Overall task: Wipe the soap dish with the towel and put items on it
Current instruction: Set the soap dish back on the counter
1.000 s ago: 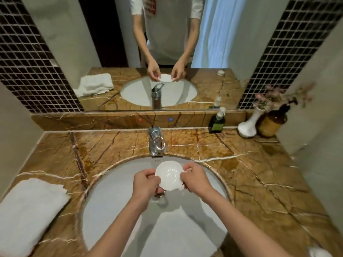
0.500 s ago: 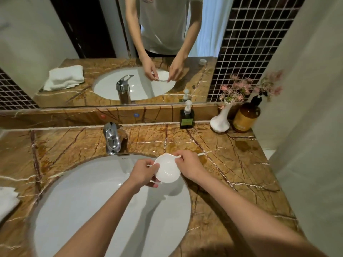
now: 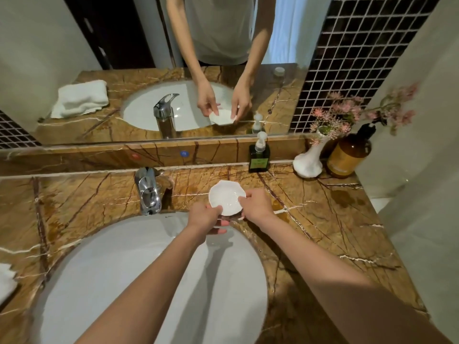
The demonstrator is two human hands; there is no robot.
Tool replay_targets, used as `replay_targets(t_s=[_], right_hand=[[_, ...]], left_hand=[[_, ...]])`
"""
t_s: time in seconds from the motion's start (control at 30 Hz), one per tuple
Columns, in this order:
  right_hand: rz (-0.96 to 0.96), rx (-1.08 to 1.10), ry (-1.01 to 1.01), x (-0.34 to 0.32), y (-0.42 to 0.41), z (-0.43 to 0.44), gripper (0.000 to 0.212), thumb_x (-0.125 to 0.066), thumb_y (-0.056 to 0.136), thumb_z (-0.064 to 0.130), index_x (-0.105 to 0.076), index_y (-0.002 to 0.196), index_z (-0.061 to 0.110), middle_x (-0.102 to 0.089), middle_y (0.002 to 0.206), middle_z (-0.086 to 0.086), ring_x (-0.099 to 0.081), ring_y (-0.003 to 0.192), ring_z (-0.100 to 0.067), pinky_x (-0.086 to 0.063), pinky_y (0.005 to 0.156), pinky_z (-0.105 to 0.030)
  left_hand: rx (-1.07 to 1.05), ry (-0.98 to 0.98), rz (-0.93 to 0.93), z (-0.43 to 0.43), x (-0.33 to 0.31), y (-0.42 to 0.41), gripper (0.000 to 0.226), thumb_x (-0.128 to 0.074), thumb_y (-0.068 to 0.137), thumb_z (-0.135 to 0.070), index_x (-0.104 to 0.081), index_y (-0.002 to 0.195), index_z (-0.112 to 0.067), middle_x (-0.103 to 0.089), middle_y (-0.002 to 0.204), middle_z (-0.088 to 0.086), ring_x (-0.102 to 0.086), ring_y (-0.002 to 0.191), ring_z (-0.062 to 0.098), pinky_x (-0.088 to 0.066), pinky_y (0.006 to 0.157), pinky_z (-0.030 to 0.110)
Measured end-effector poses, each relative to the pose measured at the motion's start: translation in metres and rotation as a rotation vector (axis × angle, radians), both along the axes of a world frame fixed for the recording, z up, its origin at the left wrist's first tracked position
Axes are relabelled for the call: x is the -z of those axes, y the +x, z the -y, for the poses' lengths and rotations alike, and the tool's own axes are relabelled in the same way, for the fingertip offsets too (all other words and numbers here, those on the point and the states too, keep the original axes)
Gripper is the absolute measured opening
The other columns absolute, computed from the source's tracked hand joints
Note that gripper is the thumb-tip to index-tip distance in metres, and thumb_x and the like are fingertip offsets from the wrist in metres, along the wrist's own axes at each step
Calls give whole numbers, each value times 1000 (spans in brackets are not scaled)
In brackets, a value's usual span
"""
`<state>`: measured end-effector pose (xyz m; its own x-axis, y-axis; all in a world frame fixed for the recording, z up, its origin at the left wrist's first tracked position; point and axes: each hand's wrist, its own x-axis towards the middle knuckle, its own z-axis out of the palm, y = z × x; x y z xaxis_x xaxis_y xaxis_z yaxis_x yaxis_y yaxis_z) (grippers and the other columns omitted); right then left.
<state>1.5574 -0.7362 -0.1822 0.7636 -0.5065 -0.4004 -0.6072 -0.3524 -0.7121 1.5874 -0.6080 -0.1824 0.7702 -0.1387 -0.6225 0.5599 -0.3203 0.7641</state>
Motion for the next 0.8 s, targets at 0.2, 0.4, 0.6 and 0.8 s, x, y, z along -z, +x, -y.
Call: replay_targets(t_s=[0.2,0.4,0.6,0.8], right_hand=[[-23,-121,-233,9,26,8,30,-53,95,19,-53,123,11,-62,118,-14,-58,106,-31,-51,88,-42],[-48,-221,-332,18,43,13,27,-48,97,19,-46,123,10,-61,114,-17,-56,102,-34,-48,82,-44],[-48,-238,-367,22,50,19,28,-48,98,17,-47,124,10,-61,112,-18,-57,99,-33,-47,77,-40],[-30,-247,-383,24,51,17,33,-49,98,19,-45,129,10,-63,110,-16,-59,95,-30,-49,74,-39]], left_hand=[[74,71,-2,10,2,33,17,-61,89,-7,-53,77,3,-63,64,17,-58,41,20,-55,41,30],[73,112,-36,13,8,51,12,-63,87,-2,-55,85,7,-59,59,16,-50,28,12,-46,32,21],[121,180,-33,19,12,56,20,-63,88,-10,-61,85,9,-60,56,11,-47,27,9,-44,31,18],[118,253,27,20,15,59,24,-65,86,-18,-64,78,5,-65,53,9,-51,29,11,-39,30,17]])
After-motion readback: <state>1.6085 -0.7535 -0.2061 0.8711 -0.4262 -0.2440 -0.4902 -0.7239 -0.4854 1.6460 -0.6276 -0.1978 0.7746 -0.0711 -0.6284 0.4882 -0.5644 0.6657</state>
